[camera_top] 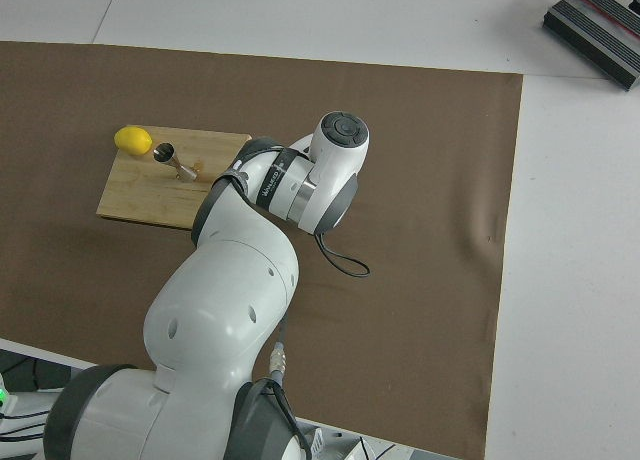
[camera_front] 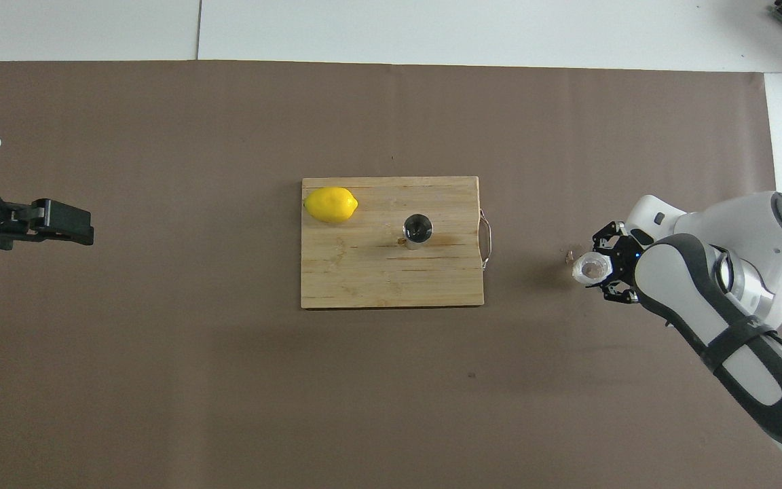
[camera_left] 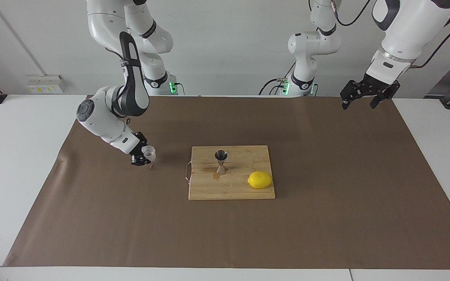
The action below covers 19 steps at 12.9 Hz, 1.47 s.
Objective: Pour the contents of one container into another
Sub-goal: 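Lower the white cup onto the table and open the right gripper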
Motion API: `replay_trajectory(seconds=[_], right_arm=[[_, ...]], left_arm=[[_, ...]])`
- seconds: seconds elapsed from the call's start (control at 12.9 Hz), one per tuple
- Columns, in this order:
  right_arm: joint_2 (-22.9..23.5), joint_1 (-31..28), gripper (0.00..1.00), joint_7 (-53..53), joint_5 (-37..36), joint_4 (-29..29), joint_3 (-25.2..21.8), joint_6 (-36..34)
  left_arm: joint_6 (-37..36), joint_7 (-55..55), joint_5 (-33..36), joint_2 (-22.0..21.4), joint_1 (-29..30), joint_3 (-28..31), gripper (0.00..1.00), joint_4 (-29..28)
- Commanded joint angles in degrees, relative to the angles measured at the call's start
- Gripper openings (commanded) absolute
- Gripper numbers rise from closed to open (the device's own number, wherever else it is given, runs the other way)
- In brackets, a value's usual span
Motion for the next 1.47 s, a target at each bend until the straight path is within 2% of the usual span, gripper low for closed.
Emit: replay_trajectory(seconds=[0.0,0.39,0.7,0.85,0.93,1.08,1.16,1.24,1.39], right_arm=[[0.0,-0.9,0.00,-2.5,1.9,-0.8,0.7,2.7],[0.3,-0.1,0.00,-3.0,2.9,-0.8,0.8,3.9],[0.3,0.2,0.00,-4.2,6.9,-0.7,0.8,4.8],[0.4,0.6,0.25,-5.3,7.8,-0.8,0.8,5.3],[0.4,0.6,0.48,-5.3,7.8,-0.8,0.8,5.2],[0.3,0.6,0.58,-5.6,7.8,-0.8,0.8,4.9],[0.0,0.6,0.73,-5.6,7.8,-0.7,0.8,4.6],[-0.1,0.6,1.00,-5.6,7.8,-0.7,0.8,4.5],[-1.4,0.8,1.00,-5.0,7.8,-0.4,0.8,3.9]], left_arm=[[-0.4,0.4,-0.6,-1.6,0.6,-0.2,1.00,-1.5],[-0.4,0.4,-0.6,-1.5,0.6,-0.2,1.00,-1.5],[-0.4,0.4,-0.6,-1.6,0.6,-0.2,1.00,-1.5],[-0.4,0.4,-0.6,-1.6,0.6,-0.2,1.00,-1.5],[-0.4,0.4,-0.6,-1.6,0.6,-0.2,1.00,-1.5],[-0.4,0.4,-0.6,-1.6,0.6,-0.2,1.00,-1.5],[-0.4,0.4,-0.6,-1.6,0.6,-0.2,1.00,-1.5],[-0.4,0.4,-0.6,-1.6,0.6,-0.2,1.00,-1.5],[-0.4,0.4,-0.6,-1.6,0.6,-0.2,1.00,-1.5]])
